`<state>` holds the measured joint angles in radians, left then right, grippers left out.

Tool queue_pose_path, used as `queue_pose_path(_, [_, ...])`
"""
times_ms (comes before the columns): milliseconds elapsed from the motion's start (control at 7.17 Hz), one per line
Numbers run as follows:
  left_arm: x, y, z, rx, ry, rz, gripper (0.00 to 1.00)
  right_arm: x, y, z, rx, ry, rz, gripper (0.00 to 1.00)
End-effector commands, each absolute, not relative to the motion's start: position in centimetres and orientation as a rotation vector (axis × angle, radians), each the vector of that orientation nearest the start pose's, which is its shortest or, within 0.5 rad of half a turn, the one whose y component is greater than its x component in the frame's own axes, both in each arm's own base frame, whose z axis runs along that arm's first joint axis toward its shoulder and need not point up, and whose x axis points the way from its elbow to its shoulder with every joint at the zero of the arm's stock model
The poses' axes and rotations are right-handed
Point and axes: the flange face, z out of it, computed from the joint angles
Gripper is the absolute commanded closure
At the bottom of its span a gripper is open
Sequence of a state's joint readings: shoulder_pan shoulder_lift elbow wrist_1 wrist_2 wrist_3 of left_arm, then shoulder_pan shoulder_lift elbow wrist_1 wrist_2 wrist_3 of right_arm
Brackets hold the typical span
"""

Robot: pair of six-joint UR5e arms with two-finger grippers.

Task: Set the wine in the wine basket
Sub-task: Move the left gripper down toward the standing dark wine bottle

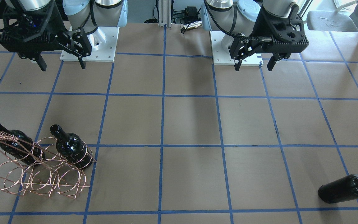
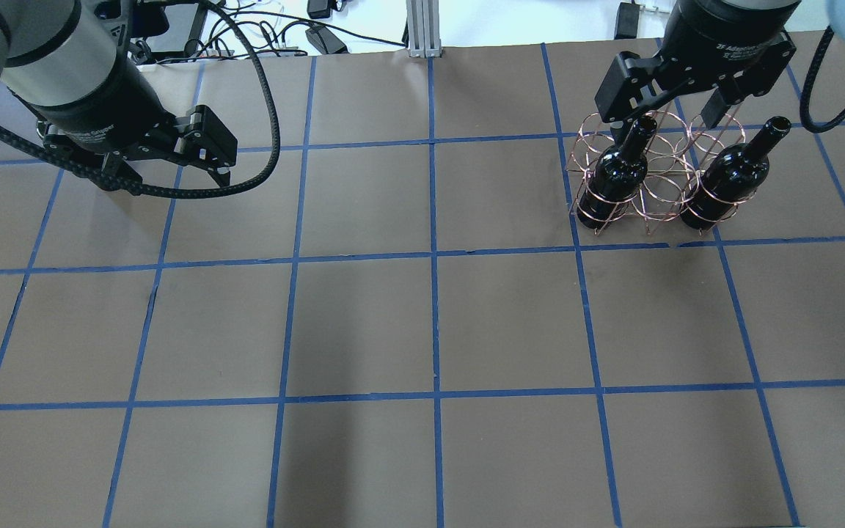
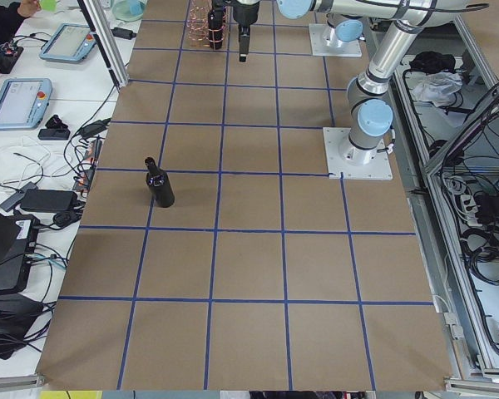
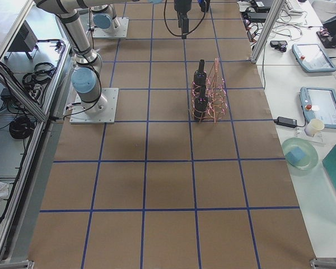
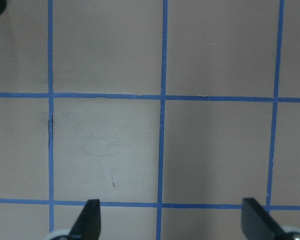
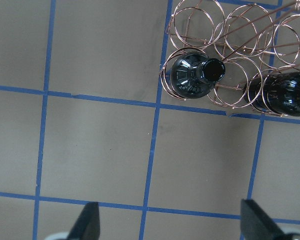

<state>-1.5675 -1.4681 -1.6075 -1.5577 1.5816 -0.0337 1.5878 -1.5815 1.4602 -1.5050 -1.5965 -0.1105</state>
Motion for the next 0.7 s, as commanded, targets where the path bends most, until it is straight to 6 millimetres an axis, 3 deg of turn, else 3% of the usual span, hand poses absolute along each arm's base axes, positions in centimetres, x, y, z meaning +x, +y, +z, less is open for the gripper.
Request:
queue_pose_path(0, [-12.9, -45.6, 51.9, -0.063, 3.128, -0.118, 0.00, 13.9, -48.7, 54.1, -0.201, 3.163, -0.081, 0.01])
queue_pose_path(279, [-12.7, -45.5, 51.9, -0.023, 3.124, -0.110, 0.00, 13.8, -48.4, 53.4, -0.205, 3.161, -0.073, 0.01])
queue_pose_path(558, [-10.9, -46.2, 51.9, -0.013, 3.117, -0.120, 0.00, 13.8, -48.4, 53.3, -0.196, 3.161, -0.071, 0.01])
